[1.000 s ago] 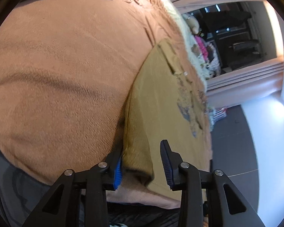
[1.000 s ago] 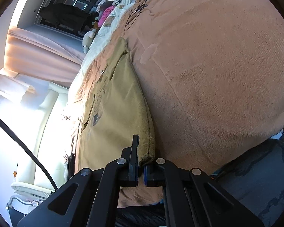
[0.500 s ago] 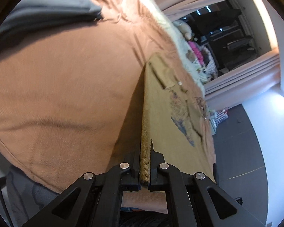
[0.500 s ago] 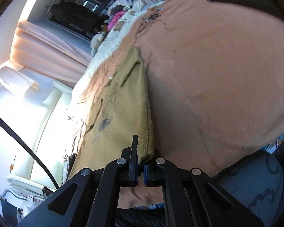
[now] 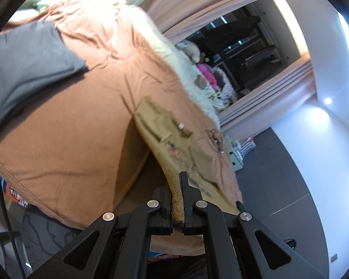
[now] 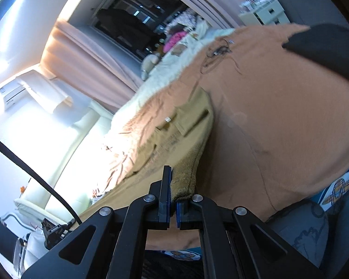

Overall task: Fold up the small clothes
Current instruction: 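Carry the held hem over the shirt body toward the collar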

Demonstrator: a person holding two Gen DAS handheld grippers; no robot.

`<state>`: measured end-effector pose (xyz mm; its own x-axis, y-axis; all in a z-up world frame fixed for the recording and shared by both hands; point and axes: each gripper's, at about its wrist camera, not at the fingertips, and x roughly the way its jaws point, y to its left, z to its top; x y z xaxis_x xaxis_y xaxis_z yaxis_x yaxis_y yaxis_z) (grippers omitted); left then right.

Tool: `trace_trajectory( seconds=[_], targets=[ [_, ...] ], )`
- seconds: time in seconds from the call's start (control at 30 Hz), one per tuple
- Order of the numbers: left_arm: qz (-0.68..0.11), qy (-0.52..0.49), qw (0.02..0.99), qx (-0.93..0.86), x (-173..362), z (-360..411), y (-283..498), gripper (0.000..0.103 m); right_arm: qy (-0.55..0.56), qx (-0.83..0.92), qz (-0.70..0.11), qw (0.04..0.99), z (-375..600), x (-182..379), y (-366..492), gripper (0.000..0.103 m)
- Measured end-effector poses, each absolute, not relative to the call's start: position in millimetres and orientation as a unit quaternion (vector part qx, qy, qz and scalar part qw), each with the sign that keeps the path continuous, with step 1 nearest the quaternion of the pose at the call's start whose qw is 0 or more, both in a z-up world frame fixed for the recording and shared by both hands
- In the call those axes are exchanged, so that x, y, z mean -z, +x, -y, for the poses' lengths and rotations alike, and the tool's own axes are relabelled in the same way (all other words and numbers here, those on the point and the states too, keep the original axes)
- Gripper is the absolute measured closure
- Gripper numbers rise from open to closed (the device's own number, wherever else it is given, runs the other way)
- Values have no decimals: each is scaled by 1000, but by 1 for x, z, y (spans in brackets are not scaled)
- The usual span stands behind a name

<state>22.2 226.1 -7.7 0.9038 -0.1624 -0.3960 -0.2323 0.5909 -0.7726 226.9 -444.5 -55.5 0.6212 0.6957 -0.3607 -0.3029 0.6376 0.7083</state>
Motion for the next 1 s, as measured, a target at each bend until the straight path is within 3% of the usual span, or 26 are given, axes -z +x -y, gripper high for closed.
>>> trace_trajectory(
  seconds=[0.53, 0.77, 1.0],
  targets=[
    [-123, -418, 899, 28, -101, -197, -60, 100, 288, -352, -203, 867, 482, 22, 144, 103],
    [-127, -409, 903, 29, -104, -191, -67, 100, 278, -362, -184, 871, 486, 45, 144, 103],
    [-158, -403, 902, 8, -93, -198, -35, 100, 264, -348, -214, 874, 478, 65, 177, 103]
  ],
)
